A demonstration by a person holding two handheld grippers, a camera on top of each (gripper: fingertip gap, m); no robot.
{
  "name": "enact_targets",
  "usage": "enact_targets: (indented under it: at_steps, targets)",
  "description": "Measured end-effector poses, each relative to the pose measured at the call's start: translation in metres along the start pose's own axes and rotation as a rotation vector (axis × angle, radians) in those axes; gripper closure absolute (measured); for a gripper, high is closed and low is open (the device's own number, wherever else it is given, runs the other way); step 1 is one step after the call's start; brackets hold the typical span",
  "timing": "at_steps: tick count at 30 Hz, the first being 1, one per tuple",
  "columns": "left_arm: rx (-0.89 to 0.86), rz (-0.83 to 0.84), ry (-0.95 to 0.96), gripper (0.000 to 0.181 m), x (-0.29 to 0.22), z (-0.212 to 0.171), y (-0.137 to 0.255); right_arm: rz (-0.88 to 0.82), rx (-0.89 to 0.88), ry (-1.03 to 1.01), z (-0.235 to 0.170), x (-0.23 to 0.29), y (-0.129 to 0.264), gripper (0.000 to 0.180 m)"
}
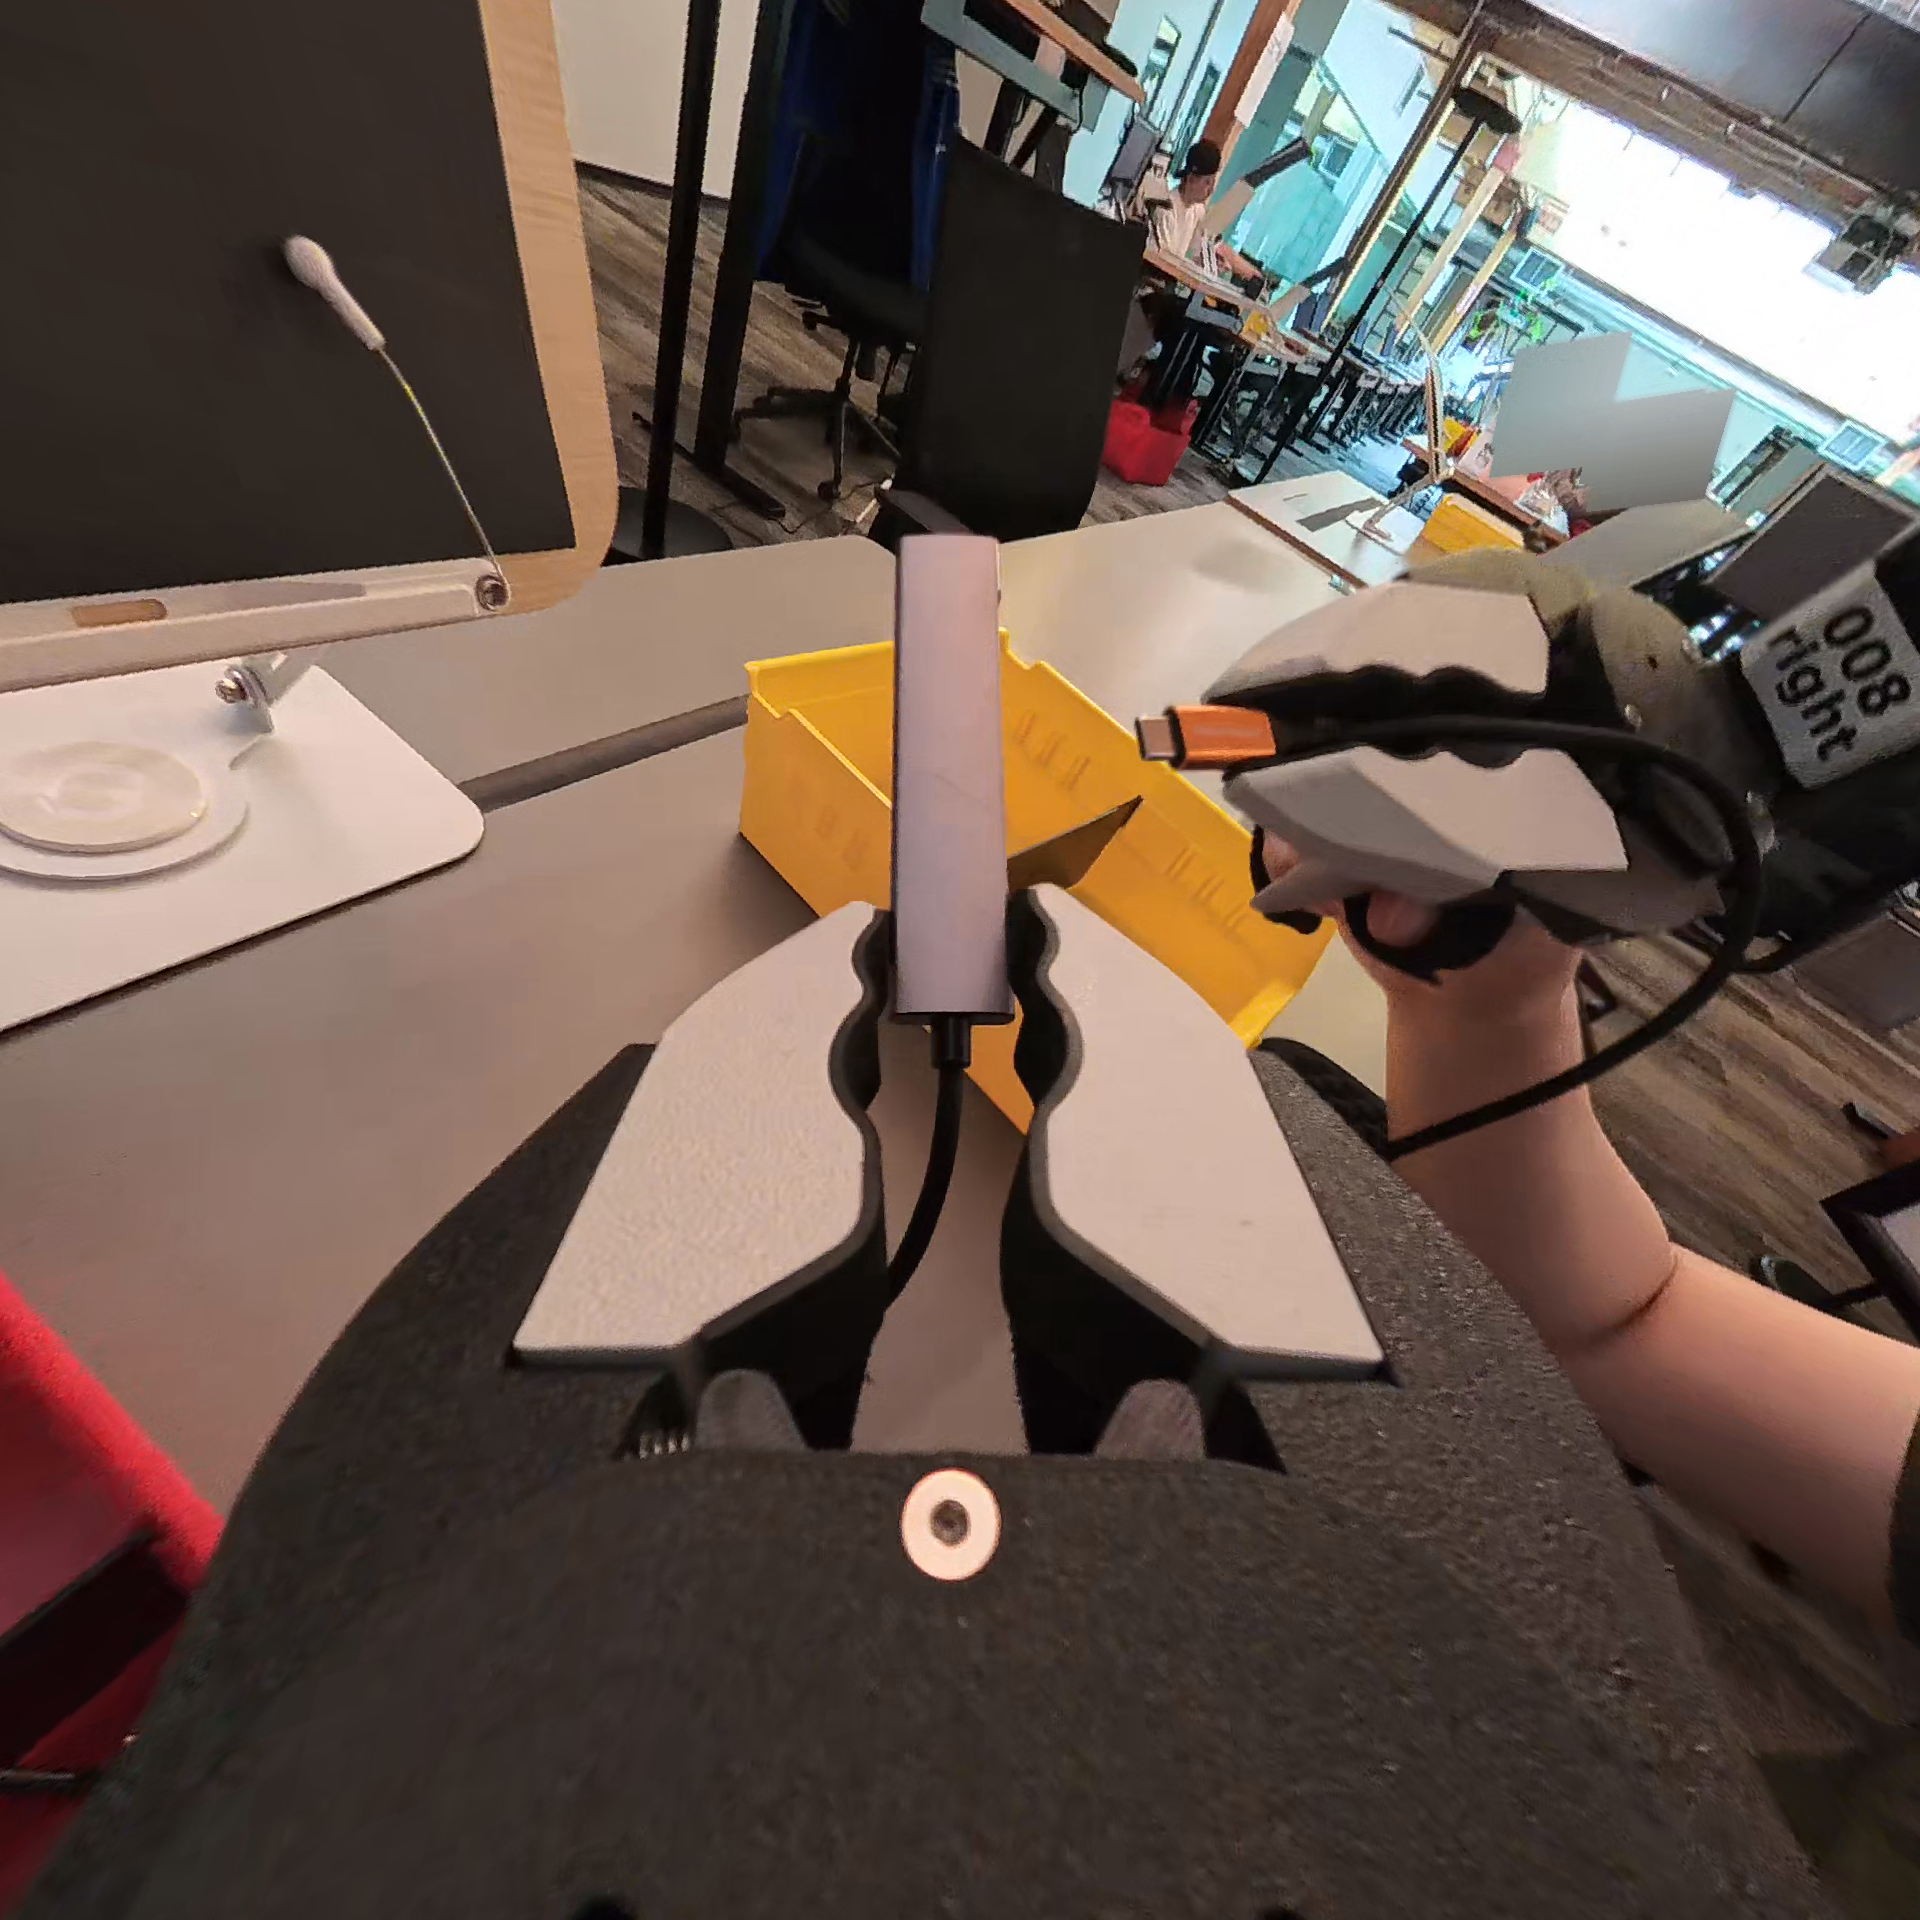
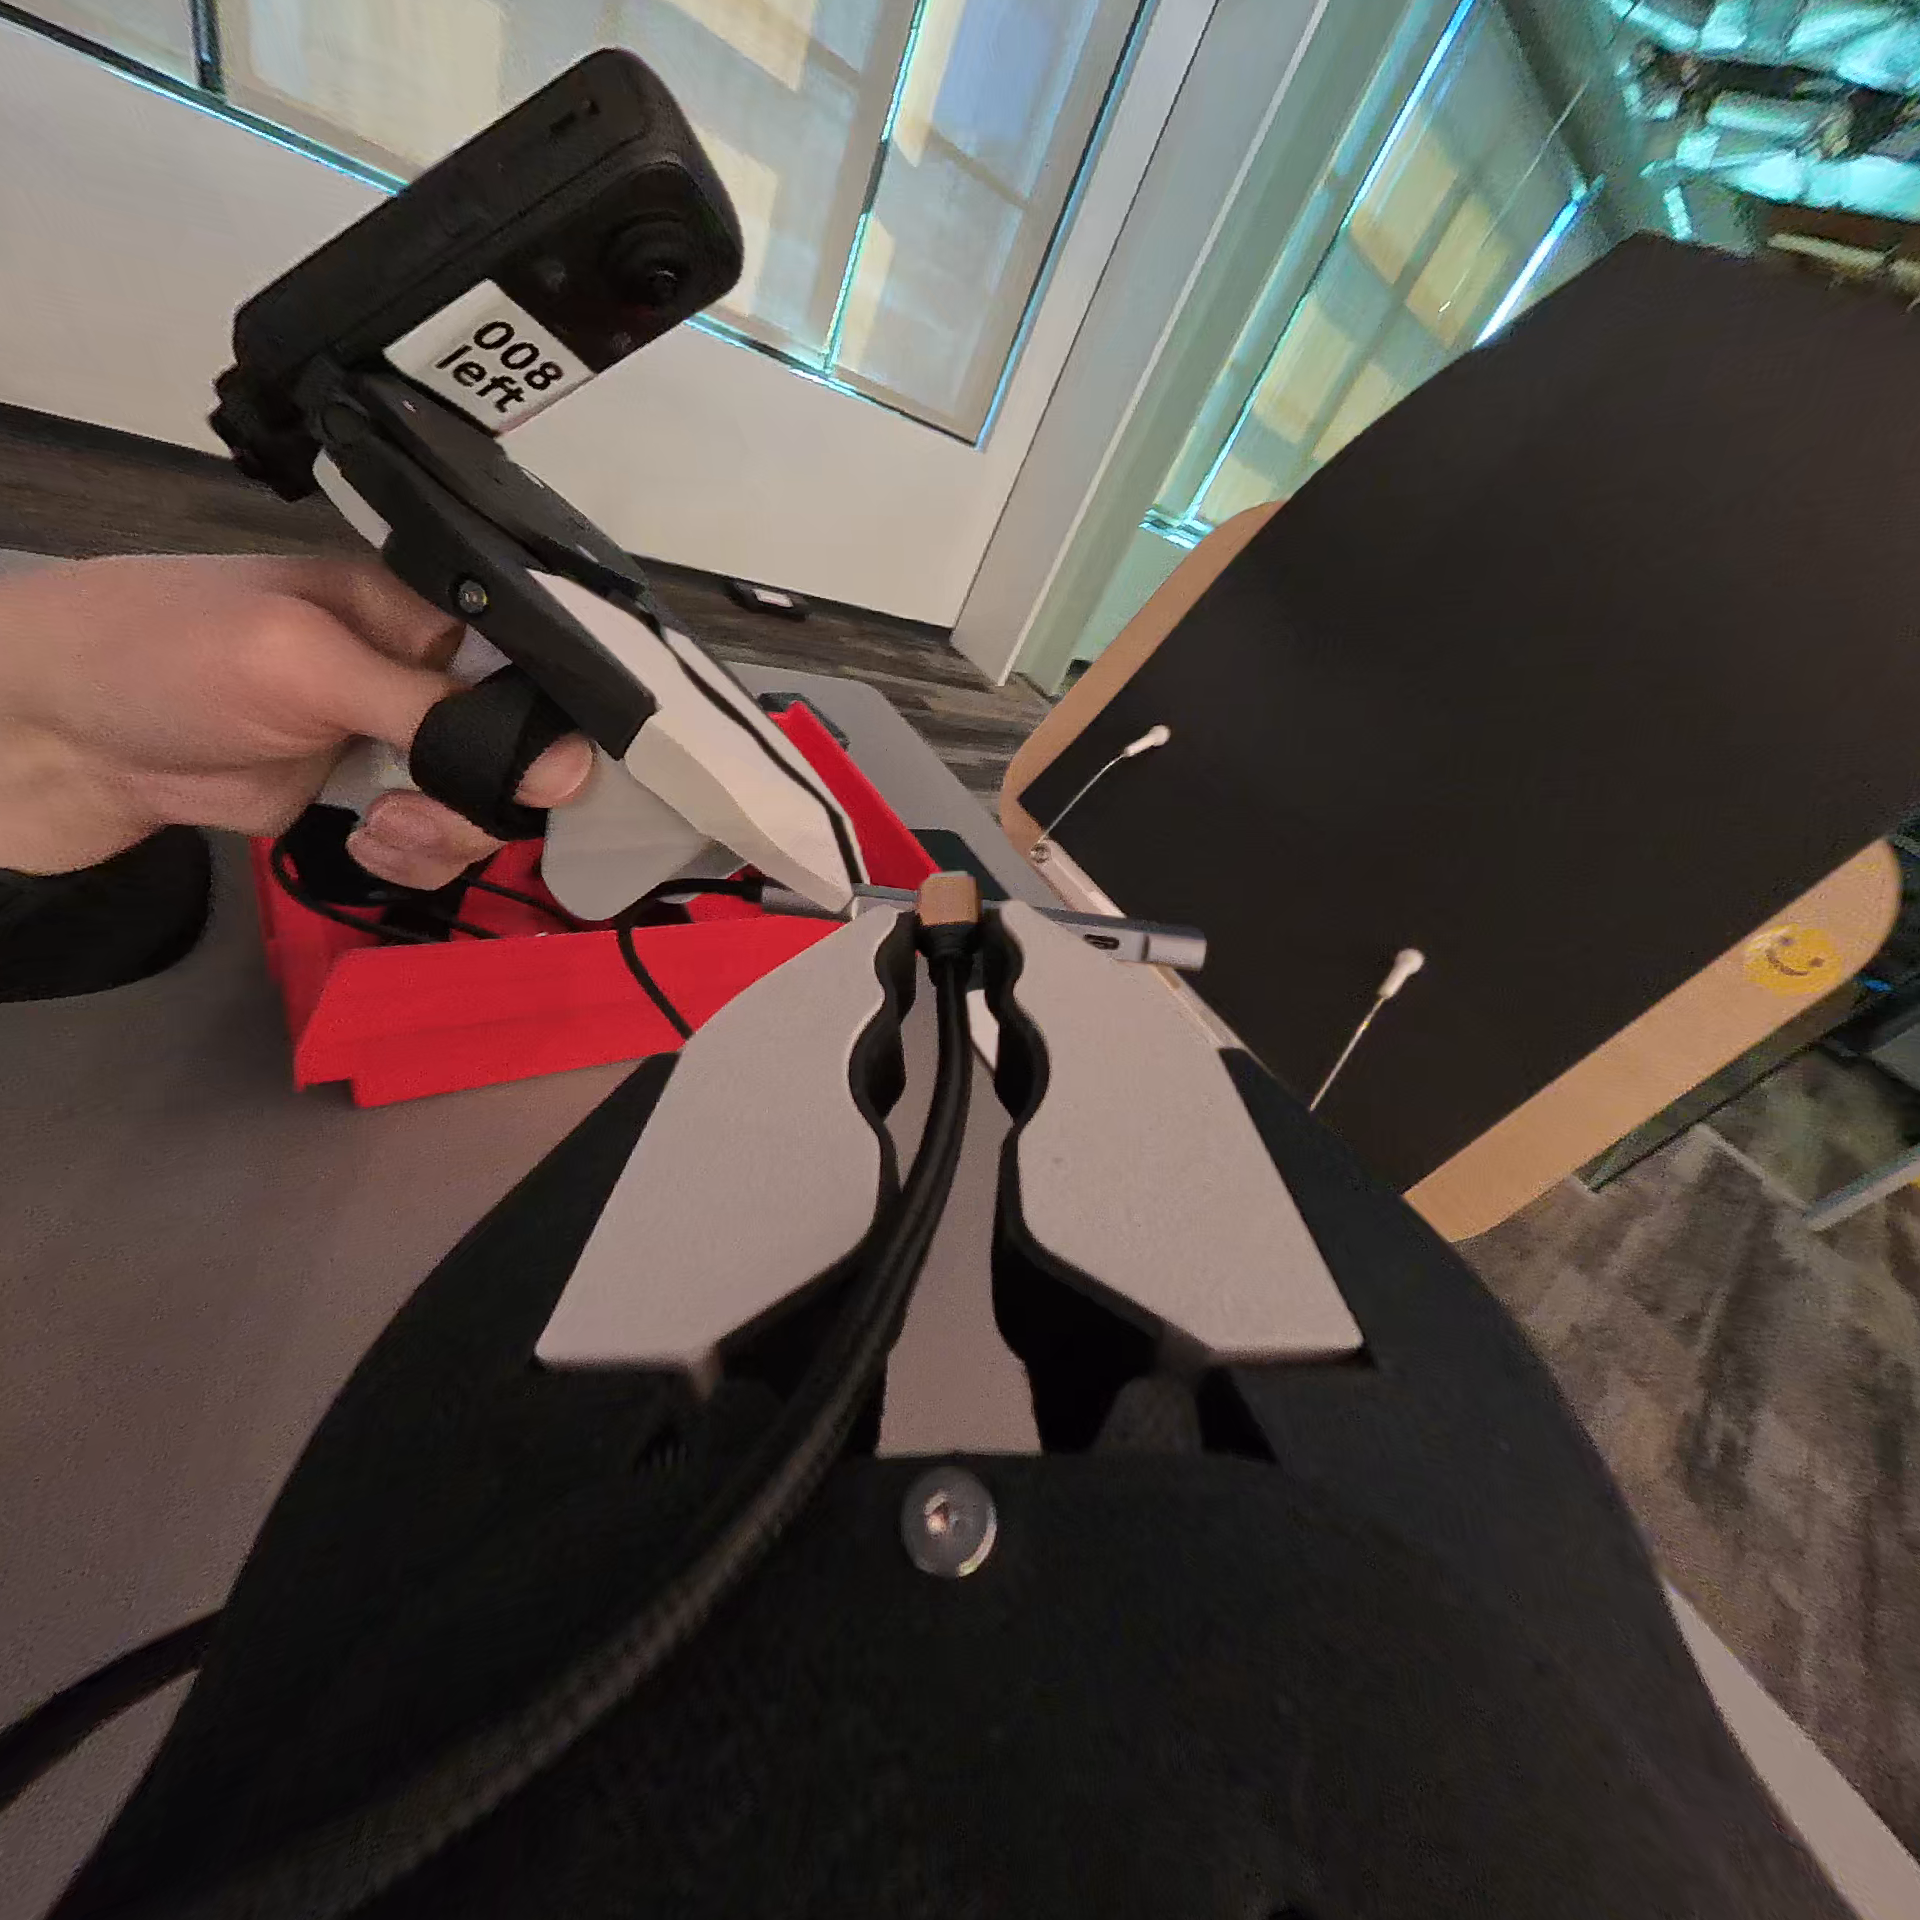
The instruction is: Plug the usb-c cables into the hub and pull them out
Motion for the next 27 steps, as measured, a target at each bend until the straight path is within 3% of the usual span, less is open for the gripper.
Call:
enact_targets:
  at_steps: [19, 27]
  targets:
    - [-0.041, 0.037, -0.073, 0.160, -0.011, 0.006, 0.001, -0.072, 0.058, -0.121, -0.010, -0.001, -0.010, 0.167]
    - [-0.033, 0.182, -0.372, 0.160, -0.021, 0.010, 0.001, -0.094, 0.043, -0.088, -0.006, -0.001, -0.007, 0.167]
Point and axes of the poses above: each gripper's, where its closed fingertips meet, y back along the fingers, z out of its top, x = y × z across the jaws, the point moved 3 cm from there along y, back along the fingers
